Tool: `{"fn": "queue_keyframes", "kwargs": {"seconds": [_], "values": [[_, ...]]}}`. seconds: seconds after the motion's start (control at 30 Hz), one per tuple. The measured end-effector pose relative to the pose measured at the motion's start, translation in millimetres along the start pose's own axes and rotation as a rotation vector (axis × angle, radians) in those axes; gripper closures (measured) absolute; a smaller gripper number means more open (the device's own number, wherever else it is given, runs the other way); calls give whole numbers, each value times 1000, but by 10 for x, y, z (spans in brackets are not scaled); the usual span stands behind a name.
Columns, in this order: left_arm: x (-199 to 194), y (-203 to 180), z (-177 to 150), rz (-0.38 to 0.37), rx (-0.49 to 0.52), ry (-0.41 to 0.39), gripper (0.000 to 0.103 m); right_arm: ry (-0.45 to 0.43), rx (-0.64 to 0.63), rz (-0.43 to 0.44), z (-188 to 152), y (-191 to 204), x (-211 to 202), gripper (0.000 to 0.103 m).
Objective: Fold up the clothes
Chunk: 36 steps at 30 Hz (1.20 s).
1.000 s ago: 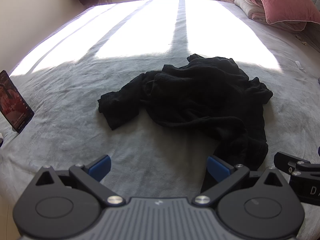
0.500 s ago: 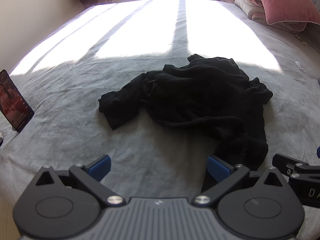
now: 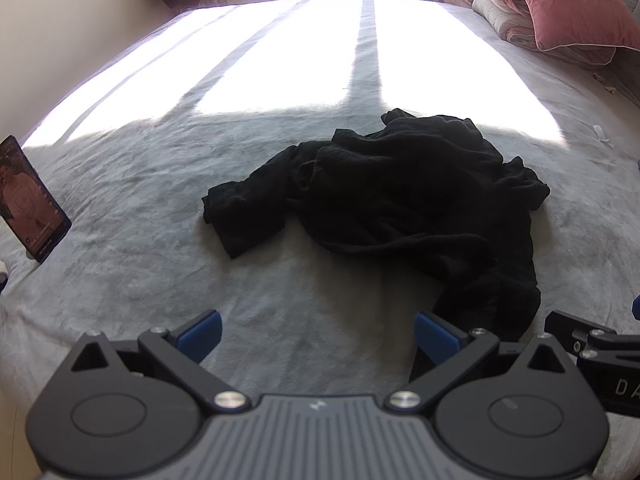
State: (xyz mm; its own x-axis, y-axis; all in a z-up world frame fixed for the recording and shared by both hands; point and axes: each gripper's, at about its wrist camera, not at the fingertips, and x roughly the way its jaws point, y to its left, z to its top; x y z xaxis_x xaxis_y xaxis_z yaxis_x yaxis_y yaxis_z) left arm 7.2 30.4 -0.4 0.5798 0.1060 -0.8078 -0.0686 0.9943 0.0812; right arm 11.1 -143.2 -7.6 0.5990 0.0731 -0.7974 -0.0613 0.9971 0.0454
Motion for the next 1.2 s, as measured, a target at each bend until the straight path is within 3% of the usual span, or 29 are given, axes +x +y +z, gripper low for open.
{"fn": "queue_keyframes", "kwargs": {"seconds": [0.37, 0.8, 0.97, 1.2], "values": [[7, 5, -1, 5, -1, 2, 1, 3, -3, 0, -7, 12, 4, 0], [67, 246, 286, 13, -99, 33, 0, 4, 26, 22, 92, -6, 131, 0], [184, 302, 467, 5, -83, 37, 0, -24, -7, 38, 165, 22, 188, 0], [449, 442, 489, -74, -87, -60, 0, -117, -16, 87, 284, 35, 257, 0]]}}
